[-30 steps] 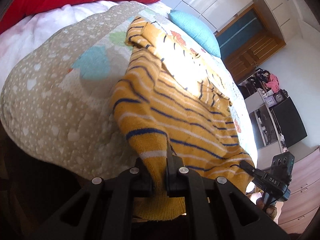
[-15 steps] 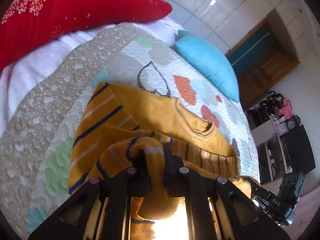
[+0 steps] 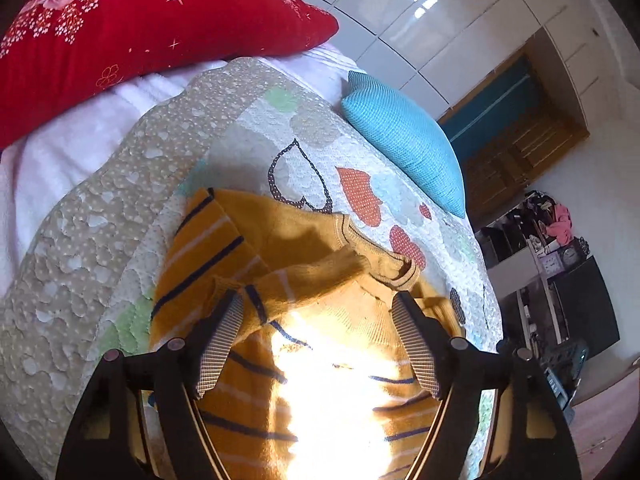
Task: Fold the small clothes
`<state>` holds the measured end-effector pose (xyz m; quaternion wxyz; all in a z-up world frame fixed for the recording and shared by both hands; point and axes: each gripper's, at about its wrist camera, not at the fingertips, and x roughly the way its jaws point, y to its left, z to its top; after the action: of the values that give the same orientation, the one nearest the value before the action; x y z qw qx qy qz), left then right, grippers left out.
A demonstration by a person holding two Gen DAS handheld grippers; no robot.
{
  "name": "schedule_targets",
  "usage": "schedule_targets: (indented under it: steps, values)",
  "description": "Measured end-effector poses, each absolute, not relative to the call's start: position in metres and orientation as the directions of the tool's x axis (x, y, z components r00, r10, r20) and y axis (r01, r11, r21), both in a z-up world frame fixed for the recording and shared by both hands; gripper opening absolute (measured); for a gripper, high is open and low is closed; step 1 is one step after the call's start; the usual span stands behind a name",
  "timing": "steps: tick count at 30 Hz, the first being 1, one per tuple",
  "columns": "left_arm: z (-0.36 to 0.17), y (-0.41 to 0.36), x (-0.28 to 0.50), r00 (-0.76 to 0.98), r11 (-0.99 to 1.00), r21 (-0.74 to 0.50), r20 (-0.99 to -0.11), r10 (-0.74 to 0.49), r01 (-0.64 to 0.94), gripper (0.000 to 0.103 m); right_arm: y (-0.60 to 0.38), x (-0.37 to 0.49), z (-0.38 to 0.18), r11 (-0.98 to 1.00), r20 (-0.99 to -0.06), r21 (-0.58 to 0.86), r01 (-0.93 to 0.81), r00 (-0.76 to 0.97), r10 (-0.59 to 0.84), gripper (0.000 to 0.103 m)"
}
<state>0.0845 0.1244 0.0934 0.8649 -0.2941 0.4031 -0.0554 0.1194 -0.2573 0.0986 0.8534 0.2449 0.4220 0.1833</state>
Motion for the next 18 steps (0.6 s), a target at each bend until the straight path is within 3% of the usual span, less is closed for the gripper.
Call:
schedule_targets:
  steps: [4, 8, 9, 13, 18]
  values:
    - [0.092, 0.092, 0.075, 0.650, 0.902, -0.431, -0.696, -0.306, -0.037, 0.076, -0.250, 0.110, 0.115, 0.854, -0.646, 0.496, -0.158, 0.590, 0.484, 0.084]
    - [0.082, 0.057, 0.074, 0.623, 0.950, -0.303, -0.729, -0.284, 0.079, 0.076, -0.217, 0.092, 0.115, 0.886, -0.684, 0.372, -0.277, 0.564, 0.463, 0.062]
    - [0.078, 0.053, 0.079, 0.619, 0.960, -0.266, -0.741, -0.259, 0.082, 0.076, -0.207, 0.092, 0.110, 0.881, -0.697, 0.356, -0.311, 0.540, 0.472, 0.061]
    - [0.062, 0.077, 0.114, 0.610, 0.979, -0.200, -0.782, -0.130, -0.048, 0.076, -0.182, 0.117, 0.083, 0.909, -0.766, 0.244, -0.338, 0.507, 0.395, 0.061]
    - [0.033, 0.128, 0.152, 0.562, 0.966, -0.144, -0.827, 0.002, -0.215, 0.076, -0.195, 0.190, 0.044, 0.961, -0.829, 0.187, -0.203, 0.492, 0.265, 0.062]
